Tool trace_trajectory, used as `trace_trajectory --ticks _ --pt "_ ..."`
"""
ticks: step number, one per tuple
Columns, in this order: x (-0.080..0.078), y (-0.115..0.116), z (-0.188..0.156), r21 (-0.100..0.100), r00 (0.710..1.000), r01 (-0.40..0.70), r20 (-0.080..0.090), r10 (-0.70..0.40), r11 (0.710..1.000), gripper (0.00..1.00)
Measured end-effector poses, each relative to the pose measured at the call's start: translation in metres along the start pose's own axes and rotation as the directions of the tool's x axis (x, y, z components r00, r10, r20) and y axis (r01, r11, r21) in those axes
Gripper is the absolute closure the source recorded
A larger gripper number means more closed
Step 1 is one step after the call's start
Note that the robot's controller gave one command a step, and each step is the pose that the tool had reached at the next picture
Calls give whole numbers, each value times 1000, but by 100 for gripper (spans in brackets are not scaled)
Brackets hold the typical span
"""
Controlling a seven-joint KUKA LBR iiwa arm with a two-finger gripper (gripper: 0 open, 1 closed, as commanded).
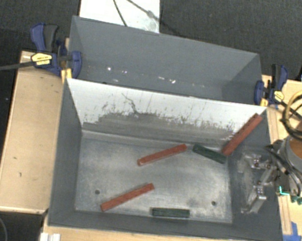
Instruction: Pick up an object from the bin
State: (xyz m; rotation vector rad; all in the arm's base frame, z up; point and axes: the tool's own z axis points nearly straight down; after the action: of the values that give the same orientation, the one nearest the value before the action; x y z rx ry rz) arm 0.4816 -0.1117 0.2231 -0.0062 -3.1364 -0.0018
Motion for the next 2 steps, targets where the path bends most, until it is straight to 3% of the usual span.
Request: trace_trajectory --ticks 1,2 --pt "-29 93 11 2 955 295 10 -295 955 0" --pt "-32 117 123 0 998 56 1 -56 998 0"
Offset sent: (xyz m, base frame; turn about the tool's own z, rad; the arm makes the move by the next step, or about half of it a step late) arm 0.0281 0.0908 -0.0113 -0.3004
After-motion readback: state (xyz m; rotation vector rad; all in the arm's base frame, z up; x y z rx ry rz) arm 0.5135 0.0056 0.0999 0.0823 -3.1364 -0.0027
